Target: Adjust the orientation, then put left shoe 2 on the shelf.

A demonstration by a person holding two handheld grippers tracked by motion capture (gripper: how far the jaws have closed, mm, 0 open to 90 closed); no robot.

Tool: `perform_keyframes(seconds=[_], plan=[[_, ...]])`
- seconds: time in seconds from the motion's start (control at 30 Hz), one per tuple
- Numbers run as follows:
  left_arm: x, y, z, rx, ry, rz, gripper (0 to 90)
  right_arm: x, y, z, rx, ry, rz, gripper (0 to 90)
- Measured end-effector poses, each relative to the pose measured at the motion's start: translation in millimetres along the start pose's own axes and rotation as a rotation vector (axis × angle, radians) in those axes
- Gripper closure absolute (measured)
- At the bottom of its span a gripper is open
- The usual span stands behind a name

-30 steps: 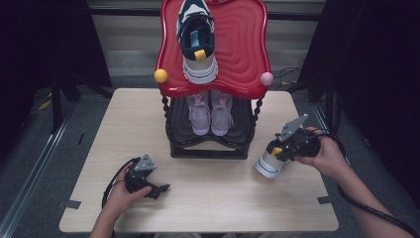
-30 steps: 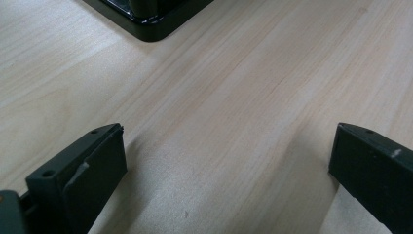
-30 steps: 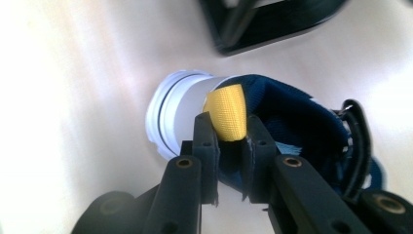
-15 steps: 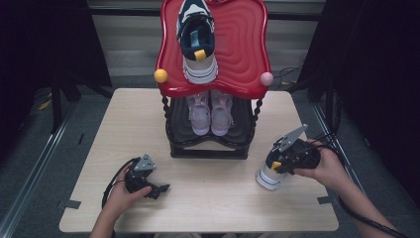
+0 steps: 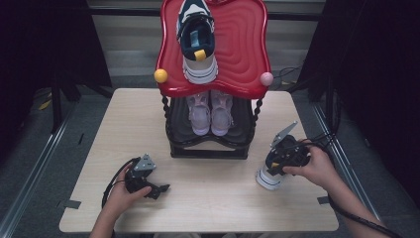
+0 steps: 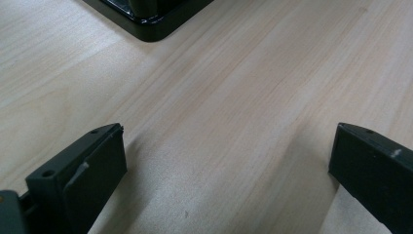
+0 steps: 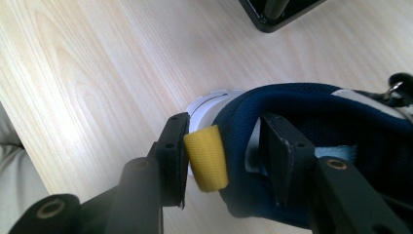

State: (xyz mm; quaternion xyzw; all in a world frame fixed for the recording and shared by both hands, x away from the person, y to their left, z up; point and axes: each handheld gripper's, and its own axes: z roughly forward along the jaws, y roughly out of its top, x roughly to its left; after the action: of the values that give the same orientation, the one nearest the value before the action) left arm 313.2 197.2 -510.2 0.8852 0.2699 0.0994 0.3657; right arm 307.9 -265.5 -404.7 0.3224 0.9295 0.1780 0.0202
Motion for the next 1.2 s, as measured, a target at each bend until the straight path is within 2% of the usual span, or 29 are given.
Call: perform_keyframes(seconds=[0.1, 0.47, 0.57, 0.63, 0.83, 1.0, 1.2], plan=[[0.1, 0.0, 0.0, 0.0, 0.0, 0.0, 0.0, 1.3, 1.1, 4.2, 0.011, -0.003, 0.026, 55.0], [0.1, 0.1, -0.2, 0.003, -0.001, -0.001, 0.0, 1.5, 1.5, 6.7, 0.014, -0.015, 0.05, 58.0], [0.0, 0.0, 0.0, 0.0, -0.001, -0.001, 0.0, 3.0, 2.3, 11.8, 0.046, -0.017, 0.071, 59.4], [0.0, 0.0, 0.0, 0.0, -0.001, -0.001, 0.0, 5.0, 2.3, 16.2, 0.06, -0.02, 0.069, 64.3], [0.0, 0.0, 0.0, 0.0, -0.001, -0.002, 0.0, 4.8, -0.1, 17.7, 0.054, -0.014, 0.07, 66.5], [0.0, 0.0, 0.0, 0.0, -0.001, -0.001, 0.0, 7.0, -1.3, 18.6, 0.054, 0.009, 0.062, 70.7], [0.1, 0.0, 0.0, 0.0, -0.001, -0.001, 0.0, 10.5, -2.7, 17.9, 0.06, 0.021, 0.01, 72.7]])
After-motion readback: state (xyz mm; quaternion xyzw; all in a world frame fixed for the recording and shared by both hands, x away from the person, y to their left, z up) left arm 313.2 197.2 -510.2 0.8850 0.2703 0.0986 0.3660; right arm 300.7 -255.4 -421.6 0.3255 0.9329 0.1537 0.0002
